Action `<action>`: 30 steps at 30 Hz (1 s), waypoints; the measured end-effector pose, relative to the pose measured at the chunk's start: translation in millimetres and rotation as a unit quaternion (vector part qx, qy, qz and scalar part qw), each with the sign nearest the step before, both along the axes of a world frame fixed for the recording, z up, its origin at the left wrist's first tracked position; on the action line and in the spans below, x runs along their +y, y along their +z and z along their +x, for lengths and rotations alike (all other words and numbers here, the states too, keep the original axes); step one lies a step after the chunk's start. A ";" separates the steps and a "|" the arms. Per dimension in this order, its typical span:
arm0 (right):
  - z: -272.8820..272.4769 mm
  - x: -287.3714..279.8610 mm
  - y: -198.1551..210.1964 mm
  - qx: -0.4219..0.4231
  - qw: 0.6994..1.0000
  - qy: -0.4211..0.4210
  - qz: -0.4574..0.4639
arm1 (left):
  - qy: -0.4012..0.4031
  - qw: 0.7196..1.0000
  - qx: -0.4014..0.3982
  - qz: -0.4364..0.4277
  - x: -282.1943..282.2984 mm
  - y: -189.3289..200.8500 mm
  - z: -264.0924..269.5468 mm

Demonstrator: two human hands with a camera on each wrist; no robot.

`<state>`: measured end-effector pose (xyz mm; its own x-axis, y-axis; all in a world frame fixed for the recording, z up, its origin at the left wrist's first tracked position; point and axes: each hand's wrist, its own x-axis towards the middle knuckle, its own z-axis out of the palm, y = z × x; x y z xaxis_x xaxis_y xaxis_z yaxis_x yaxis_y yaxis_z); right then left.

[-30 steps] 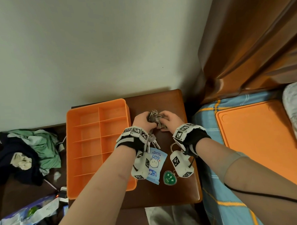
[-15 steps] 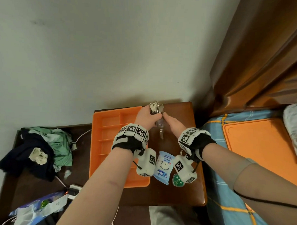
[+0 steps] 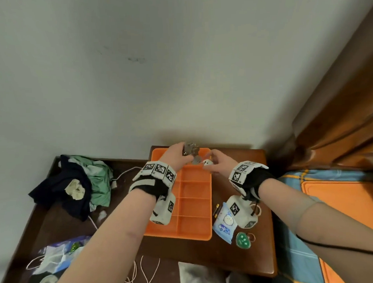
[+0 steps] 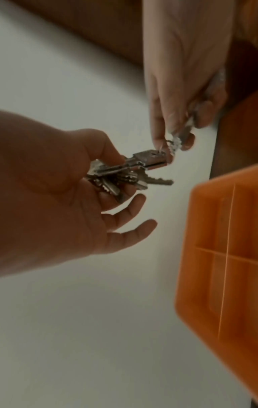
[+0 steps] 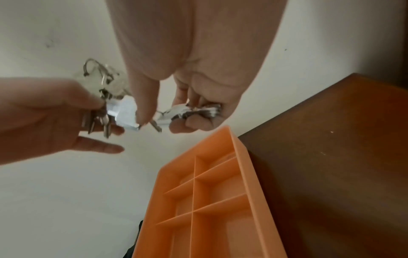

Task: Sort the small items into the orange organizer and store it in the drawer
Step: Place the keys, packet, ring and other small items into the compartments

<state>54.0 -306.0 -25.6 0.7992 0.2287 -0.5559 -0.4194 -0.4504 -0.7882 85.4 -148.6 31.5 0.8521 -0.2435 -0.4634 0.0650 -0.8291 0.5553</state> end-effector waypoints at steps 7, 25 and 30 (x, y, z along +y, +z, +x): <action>43.6 49.6 -22.1 -0.029 0.994 -0.071 -0.079 | -0.040 0.995 0.033 0.087 51.4 -31.7 40.5; 75.1 138.5 -97.0 -0.014 0.974 -0.154 -0.167 | -0.242 0.951 -0.016 0.193 111.0 -137.6 87.6; 73.1 137.3 -95.4 -0.008 0.977 -0.095 -0.189 | -0.257 0.949 0.003 0.182 108.9 -147.7 83.9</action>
<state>127.1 -168.7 -121.1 0.8163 -0.1442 -0.5593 -0.5130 -0.6260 -0.5873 169.3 -39.7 -116.2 0.6608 -0.4492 -0.6013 -0.3980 -0.8889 0.2267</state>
